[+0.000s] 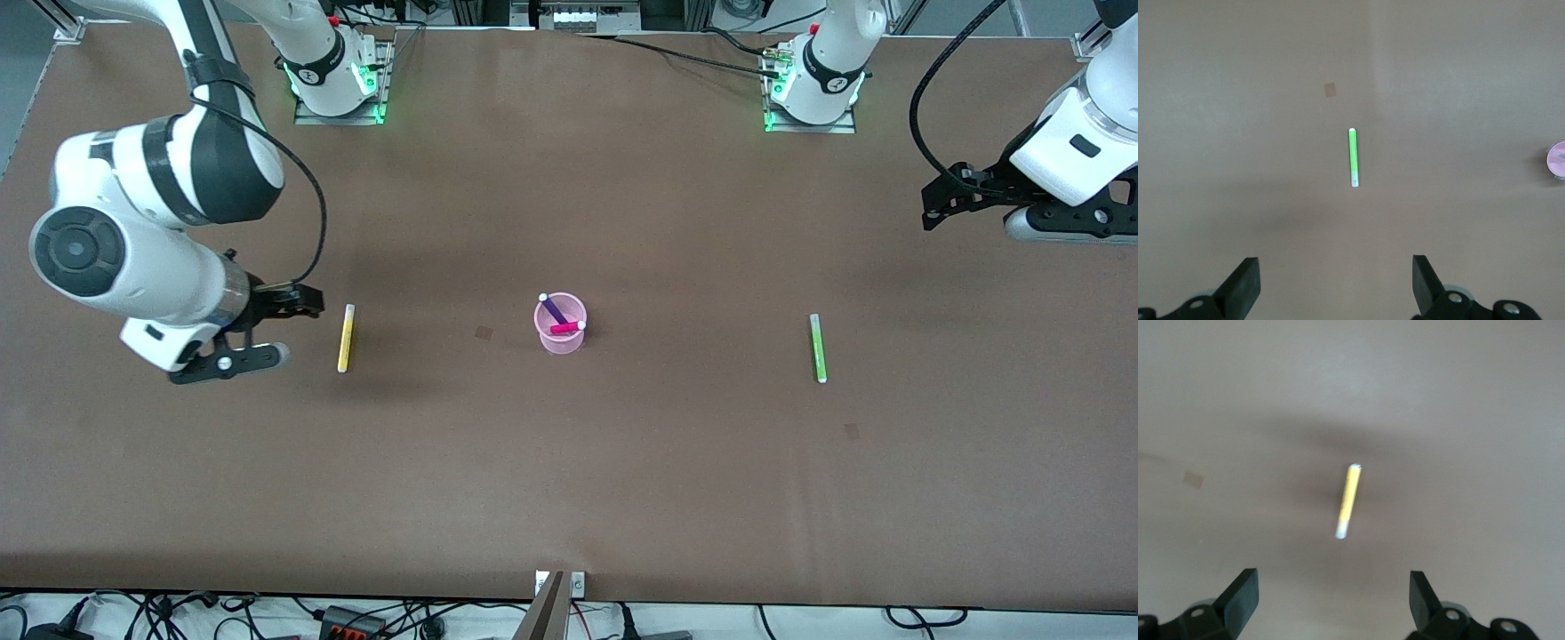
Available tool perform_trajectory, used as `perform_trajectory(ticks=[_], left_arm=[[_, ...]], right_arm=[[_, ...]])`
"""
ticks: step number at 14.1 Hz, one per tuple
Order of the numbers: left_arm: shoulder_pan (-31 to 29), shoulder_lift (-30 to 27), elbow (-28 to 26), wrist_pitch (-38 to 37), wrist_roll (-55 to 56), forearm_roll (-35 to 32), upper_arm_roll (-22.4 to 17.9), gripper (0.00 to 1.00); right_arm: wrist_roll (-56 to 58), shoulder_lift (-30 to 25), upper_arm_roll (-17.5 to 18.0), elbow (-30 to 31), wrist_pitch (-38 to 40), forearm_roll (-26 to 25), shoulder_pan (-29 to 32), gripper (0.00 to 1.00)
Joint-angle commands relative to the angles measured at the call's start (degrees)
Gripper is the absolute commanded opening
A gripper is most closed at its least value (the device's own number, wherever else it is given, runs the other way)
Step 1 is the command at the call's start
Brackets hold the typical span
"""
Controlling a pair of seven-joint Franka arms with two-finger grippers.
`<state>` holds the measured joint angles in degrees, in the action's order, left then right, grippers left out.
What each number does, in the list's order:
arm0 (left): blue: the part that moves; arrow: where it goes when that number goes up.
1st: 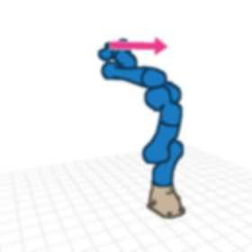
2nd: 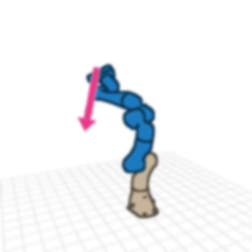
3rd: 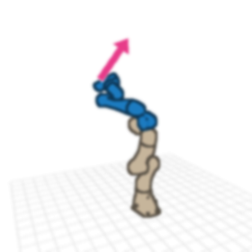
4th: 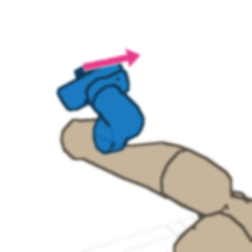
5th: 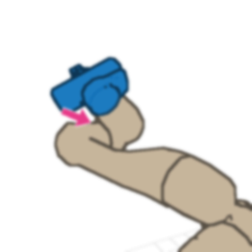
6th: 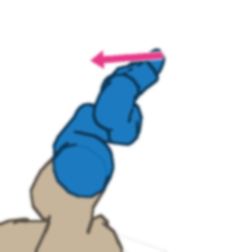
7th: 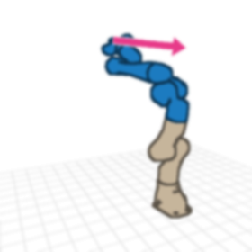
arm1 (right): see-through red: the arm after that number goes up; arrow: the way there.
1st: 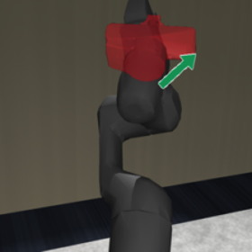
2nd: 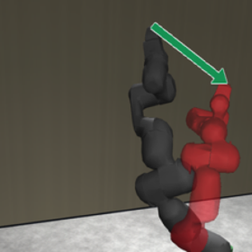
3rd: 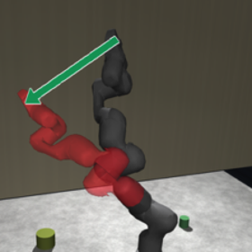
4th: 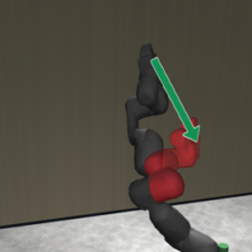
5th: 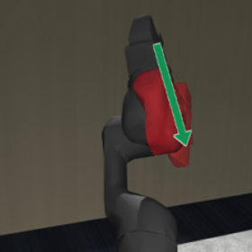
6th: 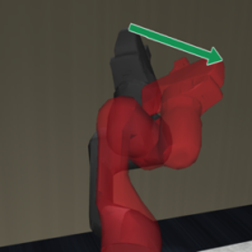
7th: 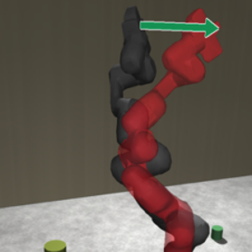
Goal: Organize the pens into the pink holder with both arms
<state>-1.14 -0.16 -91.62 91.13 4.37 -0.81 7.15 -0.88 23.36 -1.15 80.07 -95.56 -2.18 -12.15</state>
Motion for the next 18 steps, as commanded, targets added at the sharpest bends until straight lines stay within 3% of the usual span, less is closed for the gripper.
perform_trajectory(ticks=[1, 4, 7, 11, 13, 18], left_arm=[[0.0, 0.3, 1.0, -0.3, 0.5, 1.3, -0.1, 1.00], [0.0, 0.3, 1.0, -0.3, 0.5, 1.3, -0.1, 1.00], [0.0, 0.3, 1.1, -0.3, 0.4, 1.3, -0.1, 1.00], [0.0, 0.3, 1.0, -0.3, 0.5, 1.3, -0.1, 1.00], [-0.1, 0.3, 1.0, -0.3, 0.3, 1.3, -0.2, 1.00], [-0.1, 0.3, 1.0, -0.3, 0.4, 1.3, -0.2, 1.00]], right_arm=[[-1.7, -0.8, -2.2, -2.2, 1.4, -0.2, 1.2, 1.00], [-1.2, -2.7, -2.3, -2.4, 1.5, 4.4, 4.2, 1.00], [-1.1, -3.5, -2.5, -2.4, 2.1, 4.5, 4.8, 1.00], [-1.2, -7.1, -6.6, -2.8, 2.6, 4.6, 5.1, 1.00], [-0.8, -8.8, -5.4, -2.6, 2.7, 4.9, 8.5, 1.00], [2.0, -10.0, -4.7, -2.1, 6.7, 4.3, 8.9, 1.00]])
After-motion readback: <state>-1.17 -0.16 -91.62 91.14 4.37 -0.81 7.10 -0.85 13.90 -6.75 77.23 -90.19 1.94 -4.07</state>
